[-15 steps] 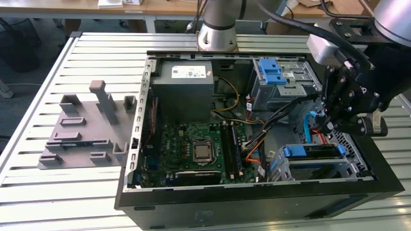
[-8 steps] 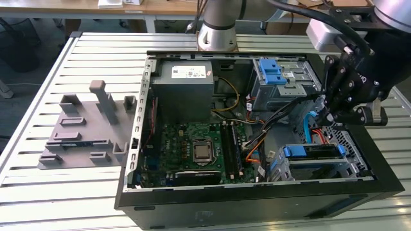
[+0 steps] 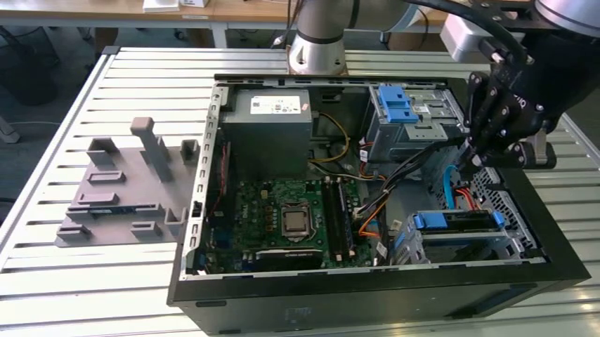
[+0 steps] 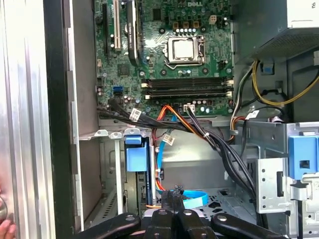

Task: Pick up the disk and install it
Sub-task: 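Insert the second disk wire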

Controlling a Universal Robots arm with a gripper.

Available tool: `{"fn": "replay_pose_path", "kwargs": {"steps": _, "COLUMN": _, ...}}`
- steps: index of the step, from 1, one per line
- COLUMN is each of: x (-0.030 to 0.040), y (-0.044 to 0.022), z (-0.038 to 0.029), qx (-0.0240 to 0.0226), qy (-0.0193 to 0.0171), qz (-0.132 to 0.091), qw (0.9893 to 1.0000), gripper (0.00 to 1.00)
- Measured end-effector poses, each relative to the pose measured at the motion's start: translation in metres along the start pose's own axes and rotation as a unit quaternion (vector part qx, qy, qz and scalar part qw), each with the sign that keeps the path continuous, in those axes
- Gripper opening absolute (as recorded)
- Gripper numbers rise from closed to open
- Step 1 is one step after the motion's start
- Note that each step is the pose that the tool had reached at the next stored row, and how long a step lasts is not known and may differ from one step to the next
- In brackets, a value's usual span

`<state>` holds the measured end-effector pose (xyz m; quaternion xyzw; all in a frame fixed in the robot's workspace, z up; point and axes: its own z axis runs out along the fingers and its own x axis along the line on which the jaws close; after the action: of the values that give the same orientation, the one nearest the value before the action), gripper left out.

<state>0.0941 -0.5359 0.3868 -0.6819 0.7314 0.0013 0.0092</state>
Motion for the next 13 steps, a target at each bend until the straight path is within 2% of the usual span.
{"fn": "replay_pose_path", "kwargs": {"steps": 3, "x": -0.0015, "y": 0.0001, "z": 0.0000, "qx": 0.0002, "qy": 0.0036, "qz": 0.000, "qw": 1.0000, "gripper": 0.11}}
{"fn": "replay_pose_path", "kwargs": {"steps": 6, "x": -0.0027, "y": 0.0001, "z": 0.0001, "qx": 0.0003, "qy": 0.0038, "qz": 0.000, "qw": 1.0000, "gripper": 0.11}}
{"fn": "replay_pose_path", "kwargs": {"steps": 7, "x": -0.0030, "y": 0.0001, "z": 0.0002, "qx": 0.0003, "qy": 0.0038, "qz": 0.000, "qw": 1.0000, "gripper": 0.17}}
{"fn": "replay_pose_path", "kwargs": {"steps": 12, "x": -0.0043, "y": 0.0000, "z": 0.0004, "qx": 0.0003, "qy": 0.0039, "qz": 0.000, "qw": 1.0000, "gripper": 0.19}}
{"fn": "replay_pose_path", "kwargs": {"steps": 13, "x": -0.0049, "y": -0.0002, "z": 0.0006, "qx": 0.0003, "qy": 0.0039, "qz": 0.000, "qw": 1.0000, "gripper": 0.25}}
